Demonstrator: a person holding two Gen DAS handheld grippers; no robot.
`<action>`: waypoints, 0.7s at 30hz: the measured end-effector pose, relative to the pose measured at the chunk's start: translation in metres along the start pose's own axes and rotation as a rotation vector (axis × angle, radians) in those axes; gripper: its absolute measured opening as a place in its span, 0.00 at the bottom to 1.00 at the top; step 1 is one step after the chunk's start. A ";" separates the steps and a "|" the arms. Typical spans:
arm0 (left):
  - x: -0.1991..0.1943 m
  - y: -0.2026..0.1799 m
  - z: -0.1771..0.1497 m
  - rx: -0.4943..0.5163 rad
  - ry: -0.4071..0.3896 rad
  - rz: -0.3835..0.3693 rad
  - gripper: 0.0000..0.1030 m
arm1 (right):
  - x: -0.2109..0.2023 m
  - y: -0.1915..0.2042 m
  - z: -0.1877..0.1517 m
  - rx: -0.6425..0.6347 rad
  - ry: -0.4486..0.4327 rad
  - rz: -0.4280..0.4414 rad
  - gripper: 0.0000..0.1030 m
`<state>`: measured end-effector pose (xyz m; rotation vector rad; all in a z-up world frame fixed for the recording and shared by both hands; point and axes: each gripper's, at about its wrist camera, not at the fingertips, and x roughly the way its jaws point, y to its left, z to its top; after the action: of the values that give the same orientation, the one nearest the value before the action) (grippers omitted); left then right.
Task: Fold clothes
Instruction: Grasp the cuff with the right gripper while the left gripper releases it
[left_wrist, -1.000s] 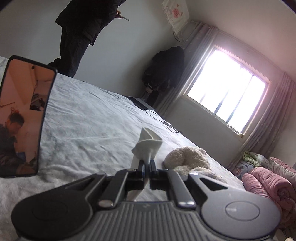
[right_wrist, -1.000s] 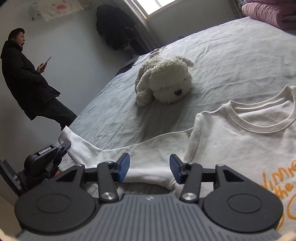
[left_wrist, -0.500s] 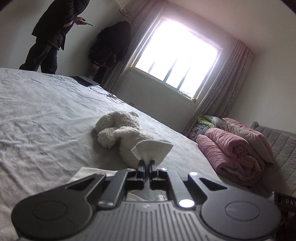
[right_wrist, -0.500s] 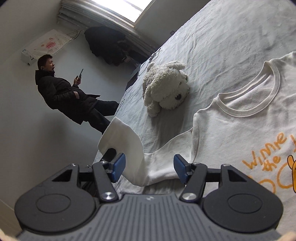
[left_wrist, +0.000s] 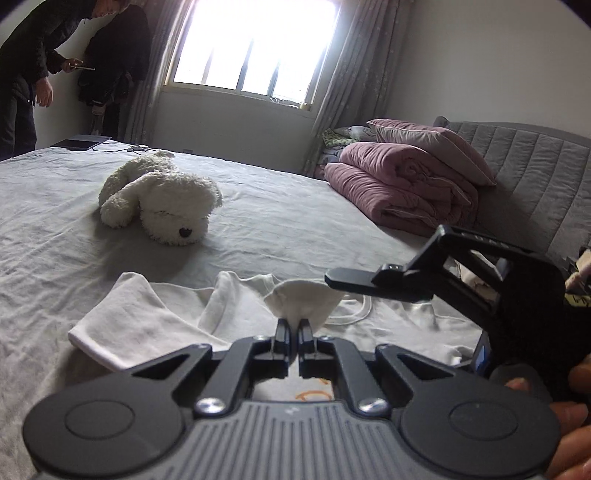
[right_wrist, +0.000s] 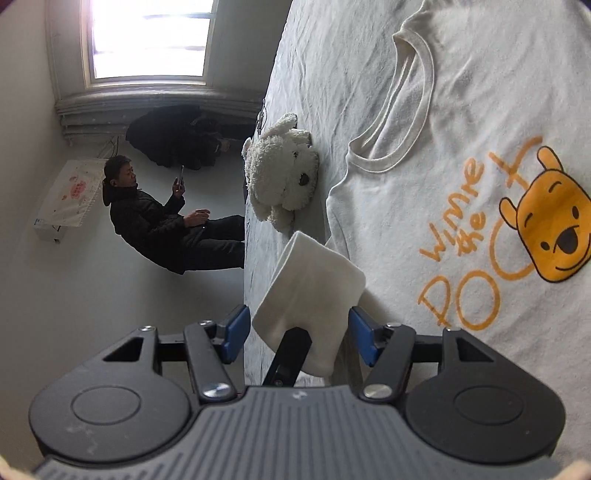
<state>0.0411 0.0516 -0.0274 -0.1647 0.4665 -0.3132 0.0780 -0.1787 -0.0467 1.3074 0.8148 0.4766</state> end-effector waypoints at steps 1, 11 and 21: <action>0.000 -0.004 -0.003 0.016 0.004 -0.007 0.04 | -0.003 0.000 0.000 0.003 -0.002 0.000 0.62; 0.007 -0.021 -0.017 0.074 0.072 -0.131 0.10 | -0.012 -0.001 -0.001 -0.022 -0.023 -0.075 0.62; 0.007 -0.016 -0.028 0.127 0.185 -0.296 0.34 | -0.020 -0.024 0.003 -0.001 -0.039 -0.171 0.61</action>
<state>0.0301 0.0315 -0.0515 -0.0809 0.6041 -0.6504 0.0642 -0.2002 -0.0646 1.2305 0.8854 0.3142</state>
